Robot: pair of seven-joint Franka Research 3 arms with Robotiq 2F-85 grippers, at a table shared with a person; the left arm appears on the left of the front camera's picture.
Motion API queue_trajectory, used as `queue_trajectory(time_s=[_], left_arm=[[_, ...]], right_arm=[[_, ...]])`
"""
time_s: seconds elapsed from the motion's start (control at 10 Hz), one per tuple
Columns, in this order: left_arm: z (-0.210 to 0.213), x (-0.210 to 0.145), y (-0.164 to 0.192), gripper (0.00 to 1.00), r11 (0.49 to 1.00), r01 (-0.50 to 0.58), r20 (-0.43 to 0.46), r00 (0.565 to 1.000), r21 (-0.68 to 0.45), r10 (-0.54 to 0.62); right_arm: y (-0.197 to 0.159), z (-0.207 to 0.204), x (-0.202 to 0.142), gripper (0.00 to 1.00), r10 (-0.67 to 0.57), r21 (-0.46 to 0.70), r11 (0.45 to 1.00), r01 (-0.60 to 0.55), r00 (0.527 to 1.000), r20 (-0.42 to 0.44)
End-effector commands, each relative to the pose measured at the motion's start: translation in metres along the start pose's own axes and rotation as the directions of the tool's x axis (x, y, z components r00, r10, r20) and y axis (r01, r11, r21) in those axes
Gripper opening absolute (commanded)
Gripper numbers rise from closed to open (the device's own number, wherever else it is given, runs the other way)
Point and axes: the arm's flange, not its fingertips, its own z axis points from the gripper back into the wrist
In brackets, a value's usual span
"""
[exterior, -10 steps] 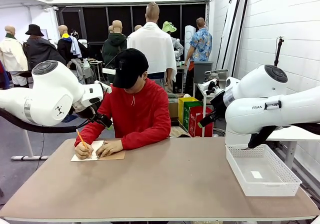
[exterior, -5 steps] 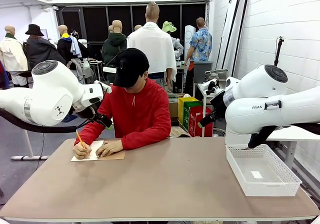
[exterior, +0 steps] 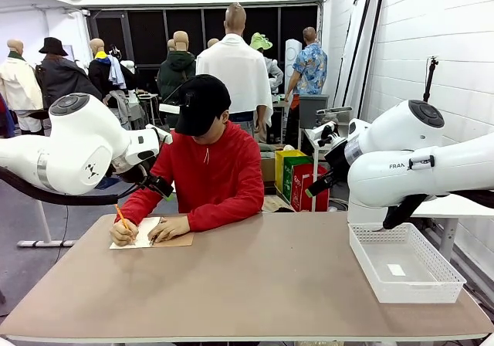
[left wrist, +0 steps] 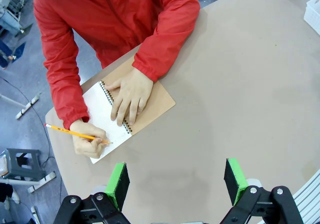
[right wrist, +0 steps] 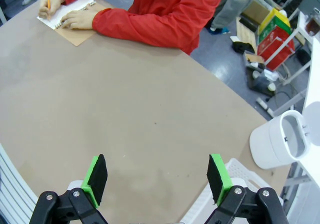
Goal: Sort the paper based on its condition.
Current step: If a person hands you a paper, place it in the Organizing basket , and if it's crumpled, put it in the Trash can.
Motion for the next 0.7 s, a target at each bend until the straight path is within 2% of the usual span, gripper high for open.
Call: queue_trajectory(time_s=[0.0,0.6], left_arm=[[0.0000,-0.0001,-0.0006,1.00,1.000,0.004,-0.002,1.000,-0.001,-0.004],[0.0000,-0.0001,-0.0006,1.00,1.000,0.004,-0.002,1.000,-0.001,-0.004]], right_arm=[[-0.0005,0.0001,-0.0001,1.00,-0.001,0.001,1.000,0.001,1.000,0.001],[-0.0005,0.0001,-0.0001,1.00,-0.001,0.001,1.000,0.001,1.000,0.001]])
